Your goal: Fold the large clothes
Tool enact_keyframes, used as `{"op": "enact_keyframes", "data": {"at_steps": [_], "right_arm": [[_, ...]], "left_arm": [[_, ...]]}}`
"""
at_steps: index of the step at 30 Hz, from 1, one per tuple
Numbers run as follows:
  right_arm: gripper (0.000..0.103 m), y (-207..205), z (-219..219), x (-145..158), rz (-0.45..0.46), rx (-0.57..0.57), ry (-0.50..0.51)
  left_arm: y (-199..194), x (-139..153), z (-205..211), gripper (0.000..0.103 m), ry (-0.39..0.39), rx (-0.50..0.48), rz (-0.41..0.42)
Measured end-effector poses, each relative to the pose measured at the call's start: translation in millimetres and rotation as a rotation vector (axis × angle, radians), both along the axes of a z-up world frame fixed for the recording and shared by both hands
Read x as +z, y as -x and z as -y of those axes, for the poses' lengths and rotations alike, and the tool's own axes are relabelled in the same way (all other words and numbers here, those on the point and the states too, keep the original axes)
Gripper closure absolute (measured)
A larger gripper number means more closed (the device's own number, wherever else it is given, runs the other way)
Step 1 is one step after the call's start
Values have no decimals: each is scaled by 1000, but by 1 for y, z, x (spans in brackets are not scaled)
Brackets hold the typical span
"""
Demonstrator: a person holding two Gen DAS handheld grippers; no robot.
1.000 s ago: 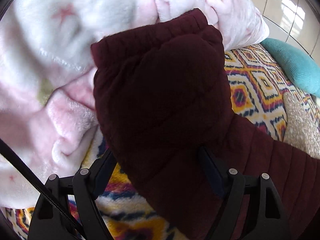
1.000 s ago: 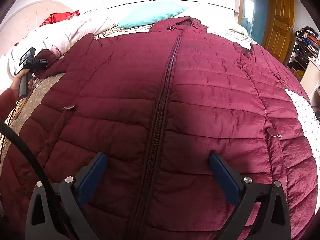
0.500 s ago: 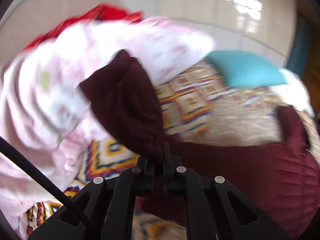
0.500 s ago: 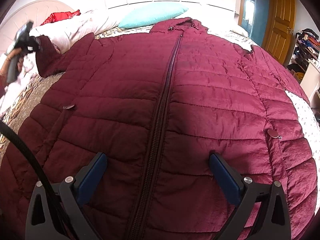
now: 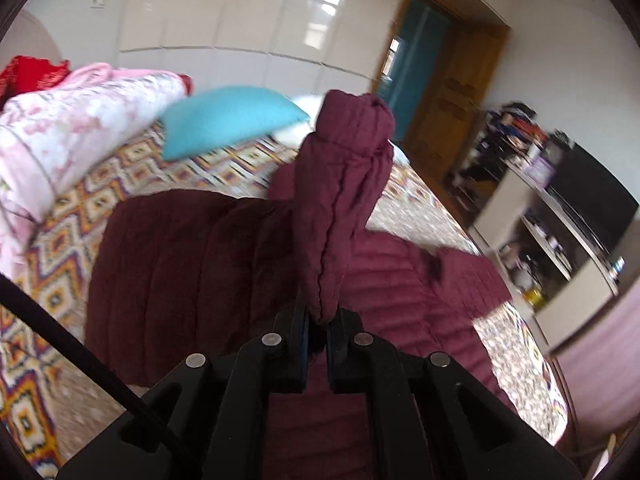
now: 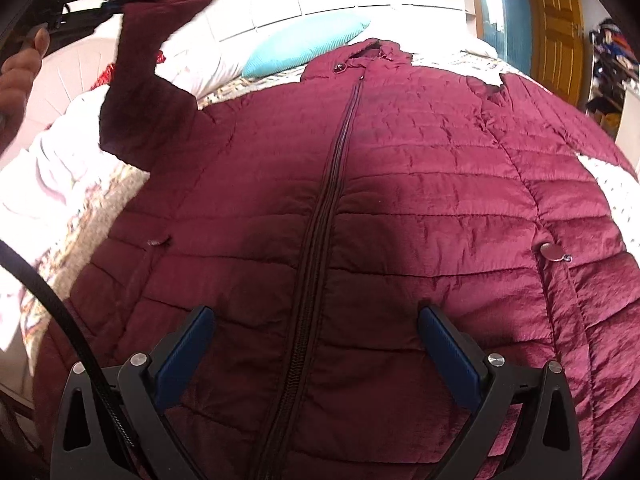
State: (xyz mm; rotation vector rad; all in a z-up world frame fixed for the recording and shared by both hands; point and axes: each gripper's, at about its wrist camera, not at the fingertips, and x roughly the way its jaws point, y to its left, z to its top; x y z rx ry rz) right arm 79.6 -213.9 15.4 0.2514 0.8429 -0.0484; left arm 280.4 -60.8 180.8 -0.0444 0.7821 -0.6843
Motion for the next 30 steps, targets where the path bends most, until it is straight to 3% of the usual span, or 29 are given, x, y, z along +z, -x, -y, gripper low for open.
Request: {"op": "enact_keyframes", "data": {"at_steps": [2, 4, 8, 10, 13, 15, 18, 21, 24, 27, 29, 30], "right_arm": [[0, 1, 1, 0, 8, 0, -17], [0, 1, 1, 0, 10, 0, -23], [0, 1, 0, 1, 10, 0, -25], [0, 0, 0, 1, 8, 0, -24], [0, -2, 0, 2, -11, 4, -24], [0, -6, 3, 11, -35, 23, -44], [4, -14, 25, 43, 36, -33, -99], [4, -42, 54, 63, 29, -182, -85], [5, -90, 74, 43, -120, -235, -98], [36, -110, 77, 26, -167, -235, -114], [75, -118, 72, 28, -156, -196, -103], [77, -121, 71, 31, -155, -171, -99]], "left_arm": [[14, -16, 16, 90, -32, -14, -23], [28, -29, 22, 69, -53, -29, -59], [53, -40, 4, 57, -61, 3, -82], [62, -50, -14, 50, -109, 47, -44], [92, -60, -36, 42, -251, 161, 93], [116, -71, -48, 42, -356, 235, 171], [131, -91, -66, 41, -422, 270, 184], [146, -107, -82, 41, -411, 280, 122], [156, -111, -102, 41, -363, 314, 81], [165, -106, -117, 41, -342, 358, 81], [167, -103, -124, 41, -338, 369, 79], [168, -103, -124, 40, -340, 368, 77]]}}
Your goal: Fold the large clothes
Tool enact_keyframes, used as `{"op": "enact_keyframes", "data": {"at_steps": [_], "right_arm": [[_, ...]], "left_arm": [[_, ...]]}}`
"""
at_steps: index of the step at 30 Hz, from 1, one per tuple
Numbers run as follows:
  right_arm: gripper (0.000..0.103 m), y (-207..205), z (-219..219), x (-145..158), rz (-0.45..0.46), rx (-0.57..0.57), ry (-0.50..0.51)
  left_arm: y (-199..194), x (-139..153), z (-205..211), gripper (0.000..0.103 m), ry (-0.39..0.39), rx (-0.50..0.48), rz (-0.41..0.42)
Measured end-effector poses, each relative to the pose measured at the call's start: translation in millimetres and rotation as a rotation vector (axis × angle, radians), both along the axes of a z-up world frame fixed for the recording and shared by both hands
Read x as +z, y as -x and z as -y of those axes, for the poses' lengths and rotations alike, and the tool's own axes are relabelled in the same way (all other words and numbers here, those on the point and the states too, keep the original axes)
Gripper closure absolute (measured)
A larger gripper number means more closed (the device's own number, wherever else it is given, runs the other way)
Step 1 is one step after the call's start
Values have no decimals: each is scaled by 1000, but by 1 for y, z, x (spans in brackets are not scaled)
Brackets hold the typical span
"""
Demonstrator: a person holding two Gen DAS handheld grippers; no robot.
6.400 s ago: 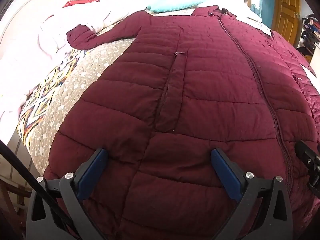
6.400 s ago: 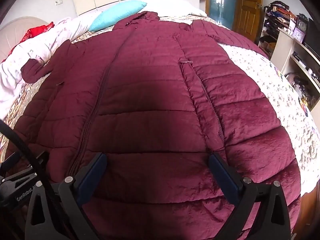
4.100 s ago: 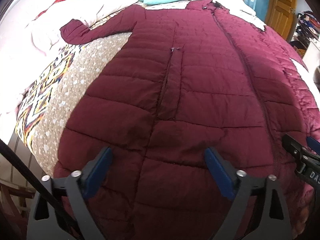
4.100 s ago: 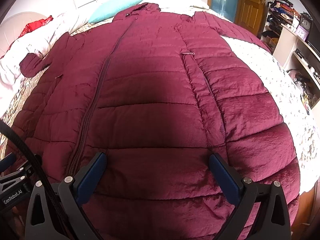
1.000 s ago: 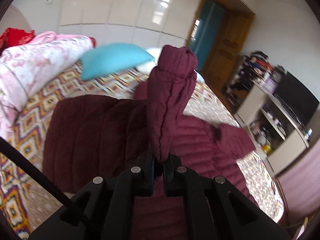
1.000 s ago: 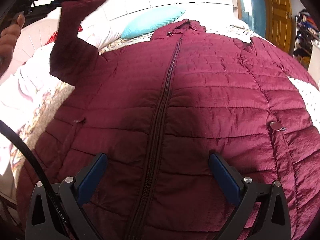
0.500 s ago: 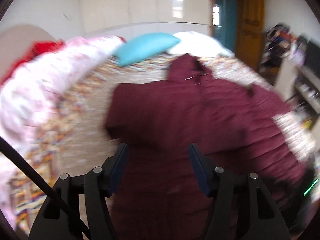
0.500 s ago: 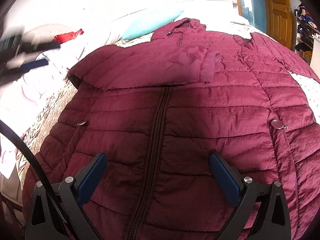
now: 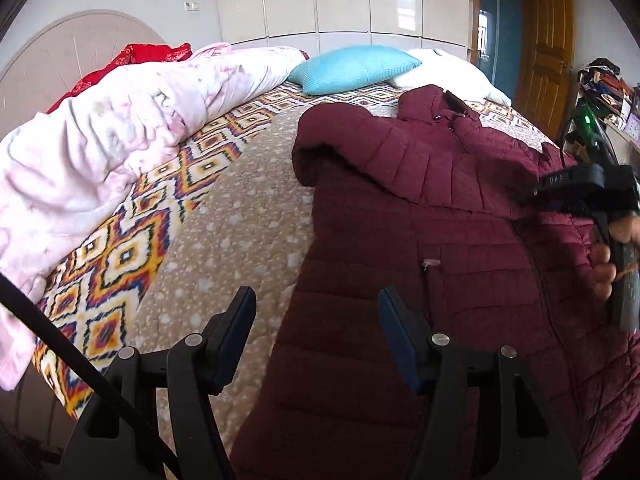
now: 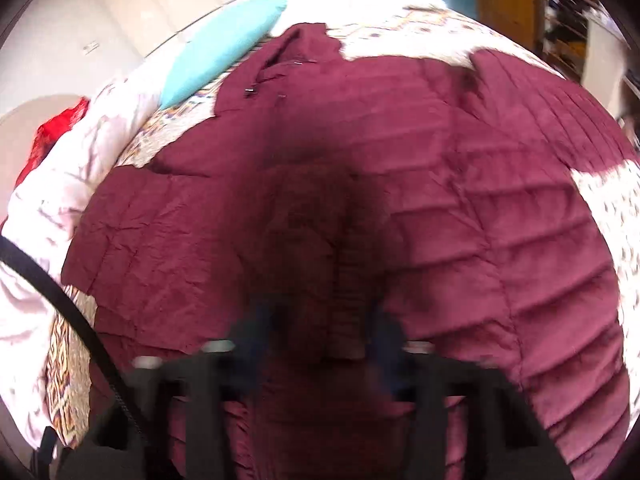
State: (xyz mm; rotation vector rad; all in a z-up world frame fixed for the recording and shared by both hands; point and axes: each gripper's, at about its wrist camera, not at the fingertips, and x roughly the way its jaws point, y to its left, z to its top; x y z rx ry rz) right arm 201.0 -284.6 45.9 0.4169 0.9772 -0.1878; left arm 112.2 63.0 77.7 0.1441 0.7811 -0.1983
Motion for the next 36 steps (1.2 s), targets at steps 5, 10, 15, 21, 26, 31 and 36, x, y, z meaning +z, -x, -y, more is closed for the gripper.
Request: {"op": "enact_keyframes", "data": {"at_steps": [5, 10, 15, 21, 26, 31, 36], "right_arm": [[79, -3, 19, 31, 34, -27, 178], [78, -12, 63, 13, -51, -101, 204], [64, -7, 87, -6, -42, -111, 97], [51, 42, 153, 12, 51, -193, 24], [51, 91, 234, 6, 75, -361, -60], [51, 132, 298, -6, 131, -534, -205], [51, 151, 351, -24, 198, -675, -342]], "left_arm": [[-5, -7, 8, 40, -19, 0, -4], [-15, -27, 25, 40, 10, -1, -29], [-27, -54, 36, 40, -33, 31, -82], [-24, -68, 46, 30, -90, 40, -40], [-22, -72, 53, 28, -144, 45, -20], [-23, -72, 51, 26, -135, 46, -24], [-24, -73, 50, 26, -129, 46, -25]]}}
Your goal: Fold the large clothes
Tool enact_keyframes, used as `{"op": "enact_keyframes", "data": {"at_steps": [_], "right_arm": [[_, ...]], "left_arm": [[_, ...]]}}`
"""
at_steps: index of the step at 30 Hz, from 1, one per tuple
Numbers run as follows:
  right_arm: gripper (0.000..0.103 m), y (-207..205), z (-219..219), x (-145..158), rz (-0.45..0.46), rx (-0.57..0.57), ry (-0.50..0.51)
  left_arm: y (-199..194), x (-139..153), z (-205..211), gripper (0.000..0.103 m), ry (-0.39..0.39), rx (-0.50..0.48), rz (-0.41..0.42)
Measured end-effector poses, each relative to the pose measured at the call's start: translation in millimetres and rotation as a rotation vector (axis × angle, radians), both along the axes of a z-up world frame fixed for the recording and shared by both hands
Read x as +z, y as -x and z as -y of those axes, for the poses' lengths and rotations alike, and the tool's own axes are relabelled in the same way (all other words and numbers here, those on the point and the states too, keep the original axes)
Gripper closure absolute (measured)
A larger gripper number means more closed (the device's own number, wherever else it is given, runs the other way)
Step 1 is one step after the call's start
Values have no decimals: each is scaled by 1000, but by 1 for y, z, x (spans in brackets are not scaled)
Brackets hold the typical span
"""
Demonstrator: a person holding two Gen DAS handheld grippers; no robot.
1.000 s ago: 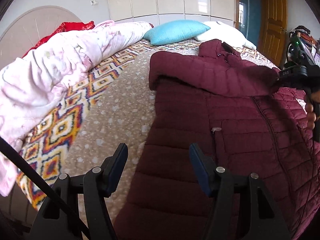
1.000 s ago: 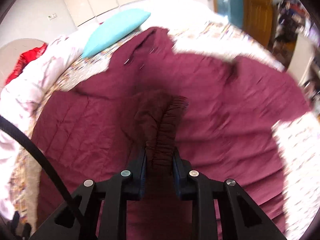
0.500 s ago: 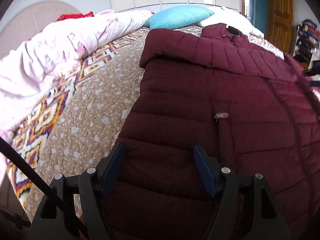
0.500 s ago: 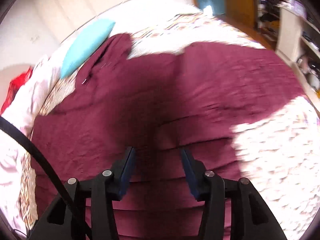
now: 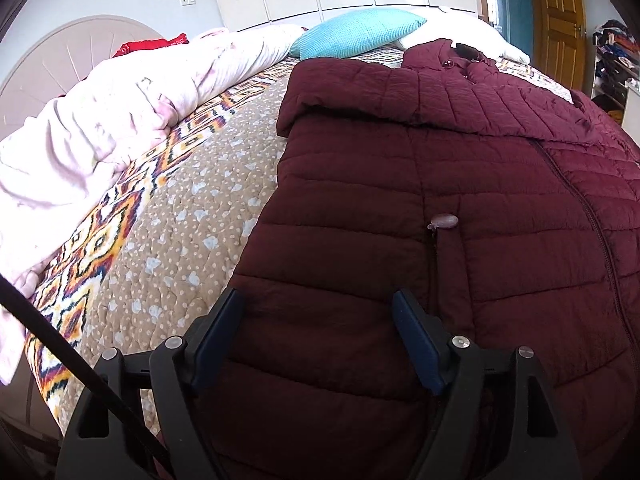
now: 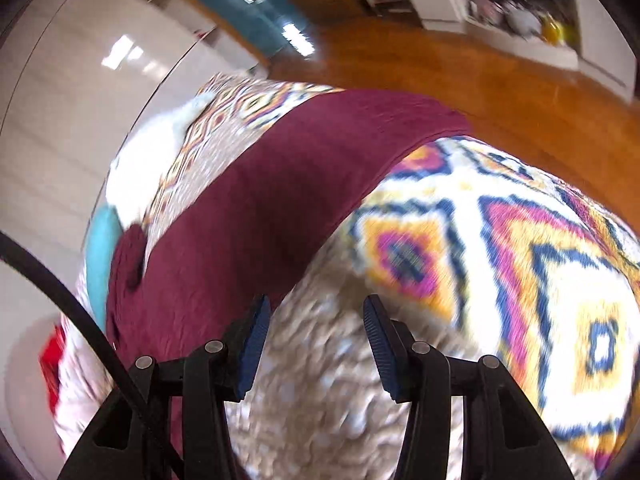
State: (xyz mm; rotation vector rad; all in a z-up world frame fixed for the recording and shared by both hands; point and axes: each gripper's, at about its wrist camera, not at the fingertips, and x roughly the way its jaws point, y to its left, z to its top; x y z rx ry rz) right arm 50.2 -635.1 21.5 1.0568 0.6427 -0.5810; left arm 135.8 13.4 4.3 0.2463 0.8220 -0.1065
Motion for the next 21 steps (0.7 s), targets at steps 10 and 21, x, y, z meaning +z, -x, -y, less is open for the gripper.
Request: {"op": "enact_keyframes", "data": {"at_steps": [10, 21], "right_arm": [[56, -7, 69, -19, 156, -181, -129], [95, -60, -40, 140, 158, 229, 366]], "left_arm": [[-2, -3, 0, 24, -7, 3, -6], [-4, -4, 0, 24, -3, 1, -8]]}}
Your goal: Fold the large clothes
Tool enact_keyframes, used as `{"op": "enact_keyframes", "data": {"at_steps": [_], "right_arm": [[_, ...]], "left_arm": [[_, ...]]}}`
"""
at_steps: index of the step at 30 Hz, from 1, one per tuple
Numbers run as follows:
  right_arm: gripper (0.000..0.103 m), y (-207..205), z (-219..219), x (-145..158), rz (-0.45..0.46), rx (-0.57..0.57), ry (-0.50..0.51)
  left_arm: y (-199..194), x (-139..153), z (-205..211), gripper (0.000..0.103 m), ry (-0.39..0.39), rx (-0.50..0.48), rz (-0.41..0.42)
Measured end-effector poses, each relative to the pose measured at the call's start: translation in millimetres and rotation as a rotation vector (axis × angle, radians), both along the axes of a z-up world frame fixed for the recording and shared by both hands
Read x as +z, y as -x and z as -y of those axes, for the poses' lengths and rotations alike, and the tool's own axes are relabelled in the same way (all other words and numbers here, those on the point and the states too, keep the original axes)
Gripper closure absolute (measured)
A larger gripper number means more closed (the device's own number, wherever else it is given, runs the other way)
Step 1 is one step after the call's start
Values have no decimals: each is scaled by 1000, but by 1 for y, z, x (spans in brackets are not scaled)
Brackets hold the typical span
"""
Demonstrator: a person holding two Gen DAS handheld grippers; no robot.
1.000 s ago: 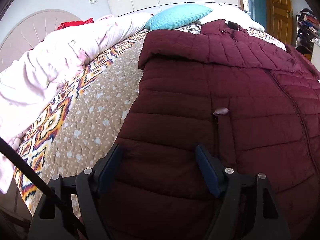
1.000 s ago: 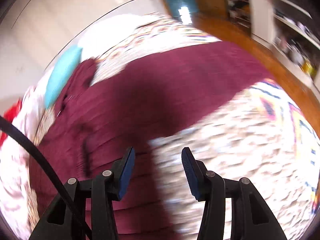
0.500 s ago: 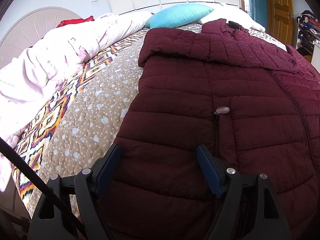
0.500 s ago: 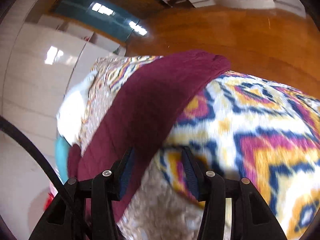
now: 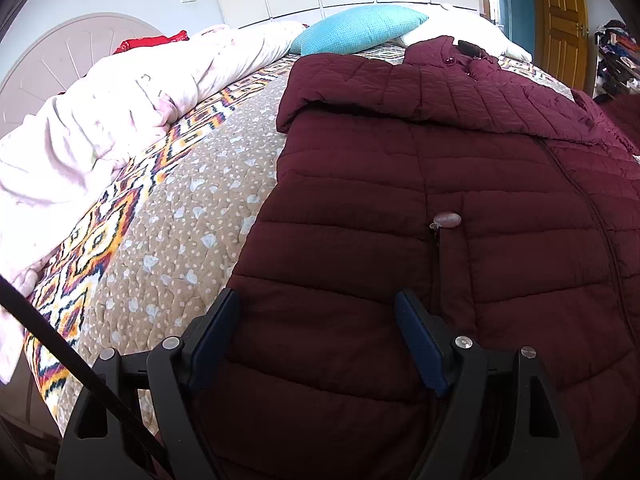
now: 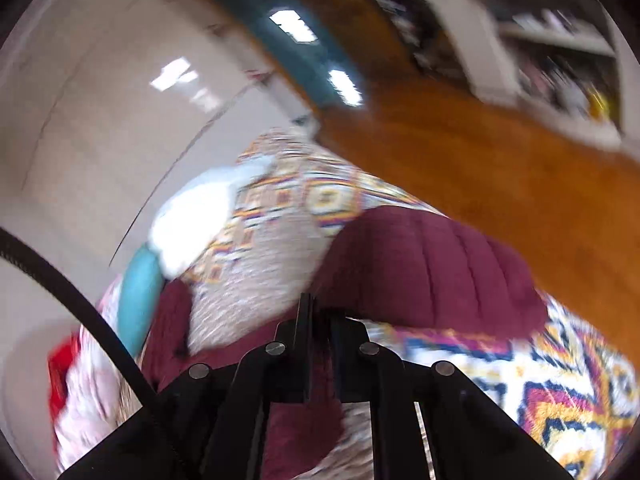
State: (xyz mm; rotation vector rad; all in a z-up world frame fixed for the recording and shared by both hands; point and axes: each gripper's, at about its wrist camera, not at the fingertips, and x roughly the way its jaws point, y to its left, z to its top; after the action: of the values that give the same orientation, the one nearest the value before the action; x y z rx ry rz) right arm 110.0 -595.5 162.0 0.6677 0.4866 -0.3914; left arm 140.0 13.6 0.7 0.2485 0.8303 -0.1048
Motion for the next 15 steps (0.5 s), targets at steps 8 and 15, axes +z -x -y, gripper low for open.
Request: {"op": "enact_keyframes", "data": {"at_steps": [8, 15], "right_arm": [[96, -45, -224, -7, -98, 589, 176], [96, -80, -303, -111, -319, 696, 118]], "left_arm": [[2, 2, -3, 24, 18, 2, -4], [10, 30, -11, 24, 128, 4, -88]]}}
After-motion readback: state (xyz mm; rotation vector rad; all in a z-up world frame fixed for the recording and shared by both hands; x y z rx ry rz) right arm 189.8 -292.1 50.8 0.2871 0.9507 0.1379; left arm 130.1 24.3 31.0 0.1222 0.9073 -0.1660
